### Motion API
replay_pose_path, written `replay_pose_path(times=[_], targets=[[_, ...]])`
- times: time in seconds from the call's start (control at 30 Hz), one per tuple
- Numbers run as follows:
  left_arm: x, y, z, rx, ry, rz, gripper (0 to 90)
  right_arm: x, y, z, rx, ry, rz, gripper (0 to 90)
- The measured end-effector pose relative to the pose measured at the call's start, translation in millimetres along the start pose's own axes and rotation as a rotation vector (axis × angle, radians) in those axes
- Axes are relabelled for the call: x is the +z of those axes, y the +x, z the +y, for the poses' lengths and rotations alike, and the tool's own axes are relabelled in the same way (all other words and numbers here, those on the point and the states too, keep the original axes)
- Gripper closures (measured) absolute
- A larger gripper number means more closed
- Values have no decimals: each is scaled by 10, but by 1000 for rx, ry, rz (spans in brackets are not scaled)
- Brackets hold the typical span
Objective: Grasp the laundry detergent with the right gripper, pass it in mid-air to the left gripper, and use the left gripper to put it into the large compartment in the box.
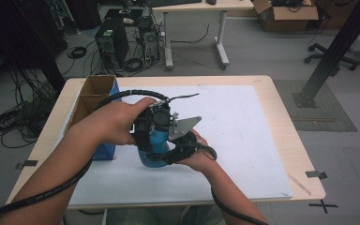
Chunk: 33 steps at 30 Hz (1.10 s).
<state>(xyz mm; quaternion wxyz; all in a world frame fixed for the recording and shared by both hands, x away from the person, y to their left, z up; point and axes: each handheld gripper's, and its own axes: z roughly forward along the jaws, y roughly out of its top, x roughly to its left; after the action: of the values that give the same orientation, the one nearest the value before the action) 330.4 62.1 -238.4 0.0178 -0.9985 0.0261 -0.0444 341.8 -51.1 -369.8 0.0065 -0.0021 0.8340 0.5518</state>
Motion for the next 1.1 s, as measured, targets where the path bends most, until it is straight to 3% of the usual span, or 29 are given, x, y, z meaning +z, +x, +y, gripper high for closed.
replay_pose_path(times=[0.67,0.83,1.1], targets=[[-8,32,39,-21,6,-4,386,-9,-14,-32,14,-26,-5,424],[-9,36,51,-24,-9,-8,386,19,-31,-40,4,-8,-7,334],[-16,63,46,-32,7,-6,385,-27,-54,-65,65,7,9,246]])
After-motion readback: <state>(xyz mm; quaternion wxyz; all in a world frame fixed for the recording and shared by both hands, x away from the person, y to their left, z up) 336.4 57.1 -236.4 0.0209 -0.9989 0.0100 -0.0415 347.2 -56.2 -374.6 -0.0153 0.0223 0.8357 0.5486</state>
